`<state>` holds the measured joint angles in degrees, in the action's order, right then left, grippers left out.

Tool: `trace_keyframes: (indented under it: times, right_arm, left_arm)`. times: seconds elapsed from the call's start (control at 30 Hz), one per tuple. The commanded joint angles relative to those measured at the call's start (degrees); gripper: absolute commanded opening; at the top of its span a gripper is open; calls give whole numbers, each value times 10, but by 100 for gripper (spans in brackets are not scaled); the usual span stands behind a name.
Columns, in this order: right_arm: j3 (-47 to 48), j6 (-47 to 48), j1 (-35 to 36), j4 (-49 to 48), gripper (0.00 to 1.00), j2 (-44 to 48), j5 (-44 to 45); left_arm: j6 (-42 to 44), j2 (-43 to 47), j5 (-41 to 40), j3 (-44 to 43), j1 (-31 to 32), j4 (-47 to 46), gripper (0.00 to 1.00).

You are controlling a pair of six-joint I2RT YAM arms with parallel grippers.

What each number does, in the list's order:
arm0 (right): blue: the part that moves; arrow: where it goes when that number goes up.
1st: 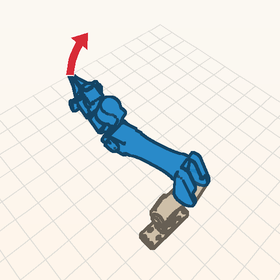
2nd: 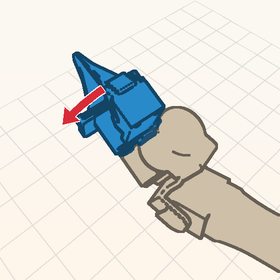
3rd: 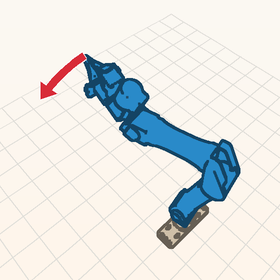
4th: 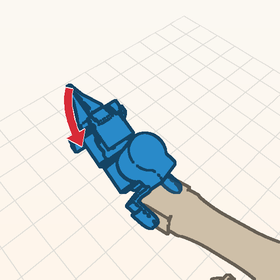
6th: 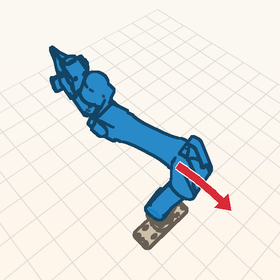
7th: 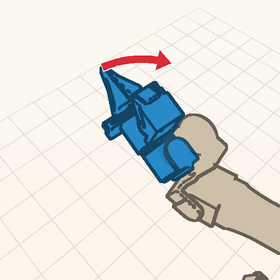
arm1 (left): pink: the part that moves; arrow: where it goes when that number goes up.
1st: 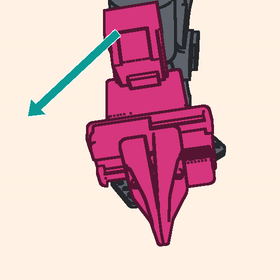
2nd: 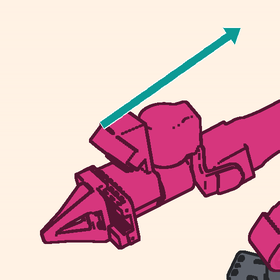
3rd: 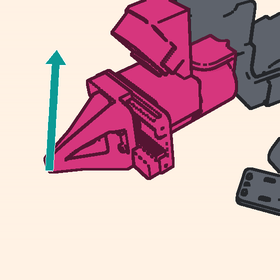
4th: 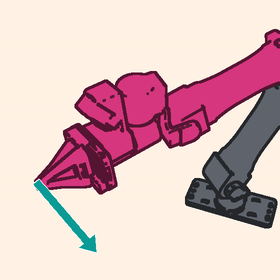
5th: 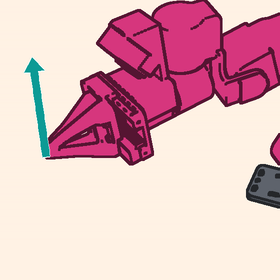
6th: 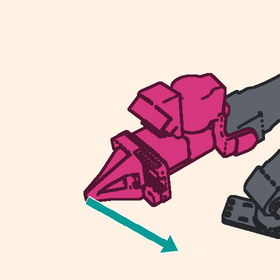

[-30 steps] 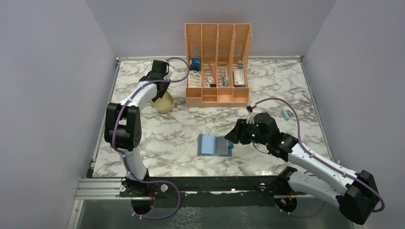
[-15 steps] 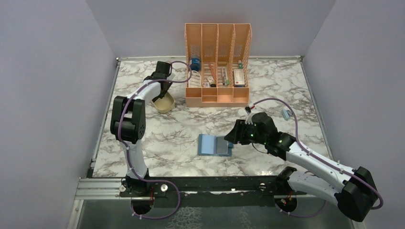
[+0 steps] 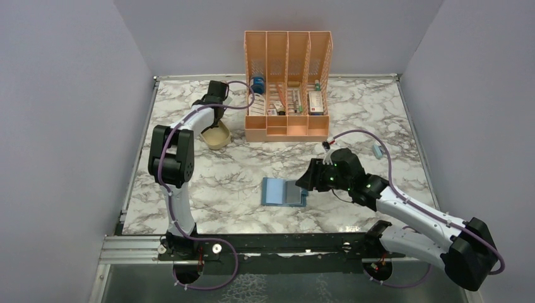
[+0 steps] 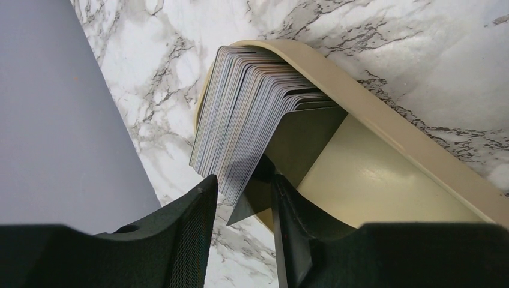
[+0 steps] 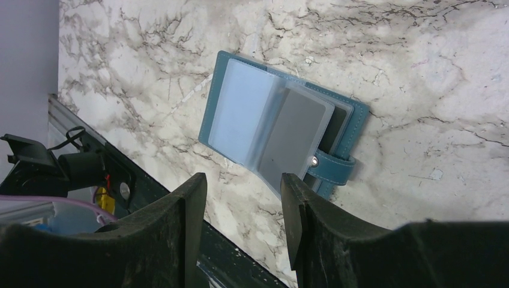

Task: Put the credit cards into the card holder
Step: Pick up the credit card from the storage box.

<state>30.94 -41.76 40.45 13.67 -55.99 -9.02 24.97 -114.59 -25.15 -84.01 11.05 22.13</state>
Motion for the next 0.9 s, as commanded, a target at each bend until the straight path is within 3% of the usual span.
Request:
trace_keyframes:
  times: [0.0,0.67,0.87]
  right_arm:
    - [22,-3,2,-12,49,-9,-14]
    - [18,-4,2,-20,49,-14,-17]
    - [21,-4,2,-20,49,-16,-21]
  left_arm:
    - [13,-4,-37,-24,4,-8,39]
    - [15,6,-57,-6,21,1,22]
    - [0,14,-61,-3,42,26,12]
